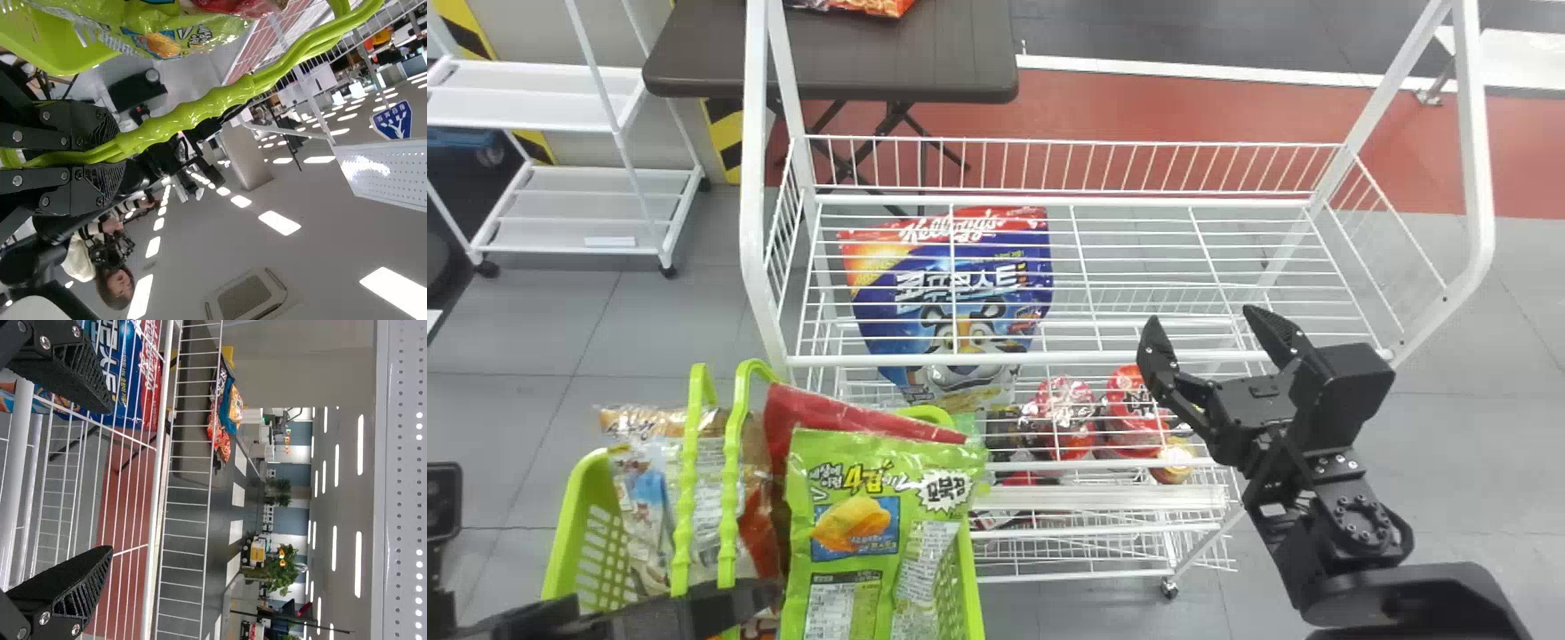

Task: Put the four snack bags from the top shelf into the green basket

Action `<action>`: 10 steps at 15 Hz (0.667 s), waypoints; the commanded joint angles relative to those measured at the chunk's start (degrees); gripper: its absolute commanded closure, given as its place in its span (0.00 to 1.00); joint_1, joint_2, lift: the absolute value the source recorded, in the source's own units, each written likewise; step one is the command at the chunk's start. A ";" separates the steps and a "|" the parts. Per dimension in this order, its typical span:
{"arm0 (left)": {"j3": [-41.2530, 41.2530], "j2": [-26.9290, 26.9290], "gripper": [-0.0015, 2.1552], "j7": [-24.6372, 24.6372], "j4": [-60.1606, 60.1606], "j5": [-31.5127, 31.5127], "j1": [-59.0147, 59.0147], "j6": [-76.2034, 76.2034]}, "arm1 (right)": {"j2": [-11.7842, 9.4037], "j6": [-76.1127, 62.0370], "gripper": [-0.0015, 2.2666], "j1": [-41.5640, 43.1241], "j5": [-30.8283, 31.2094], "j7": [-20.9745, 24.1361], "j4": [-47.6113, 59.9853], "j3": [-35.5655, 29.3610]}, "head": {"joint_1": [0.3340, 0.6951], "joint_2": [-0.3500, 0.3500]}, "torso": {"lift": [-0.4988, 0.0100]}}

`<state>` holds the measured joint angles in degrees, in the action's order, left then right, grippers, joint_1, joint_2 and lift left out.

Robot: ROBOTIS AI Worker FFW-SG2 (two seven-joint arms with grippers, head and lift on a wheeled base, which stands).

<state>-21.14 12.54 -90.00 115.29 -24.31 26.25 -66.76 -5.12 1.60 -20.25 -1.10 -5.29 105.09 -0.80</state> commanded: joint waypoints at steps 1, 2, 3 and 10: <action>-0.13 -0.76 1.00 -0.57 0.72 0.31 0.82 0.00 | 0.02 -1.82 0.04 -1.63 1.54 1.16 1.17 0.09 | 1.00 0.37 | 0.98; -0.13 -1.20 1.00 -0.57 1.16 0.66 1.00 0.00 | 0.02 -1.82 0.04 -1.98 1.54 1.69 1.17 0.18 | 1.00 0.35 | 0.98; -0.13 -1.64 1.00 -0.57 2.13 1.54 1.35 0.00 | 0.02 -1.82 0.04 -2.16 1.72 1.69 1.17 0.18 | 1.00 0.35 | 0.98; 0.40 -2.08 1.00 -0.57 3.80 2.60 1.18 -3.34 | -0.07 -0.76 0.04 -2.07 1.01 1.42 1.17 0.18 | 1.00 0.32 | 0.98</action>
<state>-20.76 10.58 -90.00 119.13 -21.80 27.58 -69.29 -5.16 0.24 -22.41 0.34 -3.86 106.25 -0.68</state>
